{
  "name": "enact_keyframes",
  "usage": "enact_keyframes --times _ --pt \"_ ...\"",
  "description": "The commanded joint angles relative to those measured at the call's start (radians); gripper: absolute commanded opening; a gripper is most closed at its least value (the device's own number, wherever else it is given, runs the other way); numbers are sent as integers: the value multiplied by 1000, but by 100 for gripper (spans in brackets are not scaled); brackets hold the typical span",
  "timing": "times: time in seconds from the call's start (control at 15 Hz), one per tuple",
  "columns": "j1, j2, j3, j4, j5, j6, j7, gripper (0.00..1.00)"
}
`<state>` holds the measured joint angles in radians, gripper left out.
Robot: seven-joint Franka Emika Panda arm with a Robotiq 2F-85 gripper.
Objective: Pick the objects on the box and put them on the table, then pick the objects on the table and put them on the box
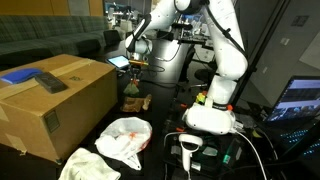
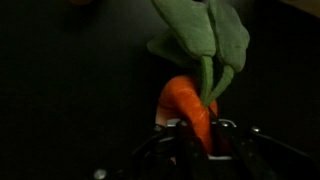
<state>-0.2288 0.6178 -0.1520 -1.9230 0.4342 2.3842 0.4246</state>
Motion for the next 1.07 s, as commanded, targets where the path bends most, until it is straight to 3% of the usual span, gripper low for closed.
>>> enact_keyframes --times 0.0,1.0 --pt "22 47 -37 60 -30 4 66 5" --pt "89 100 -40 48 -118 -104 132 5"
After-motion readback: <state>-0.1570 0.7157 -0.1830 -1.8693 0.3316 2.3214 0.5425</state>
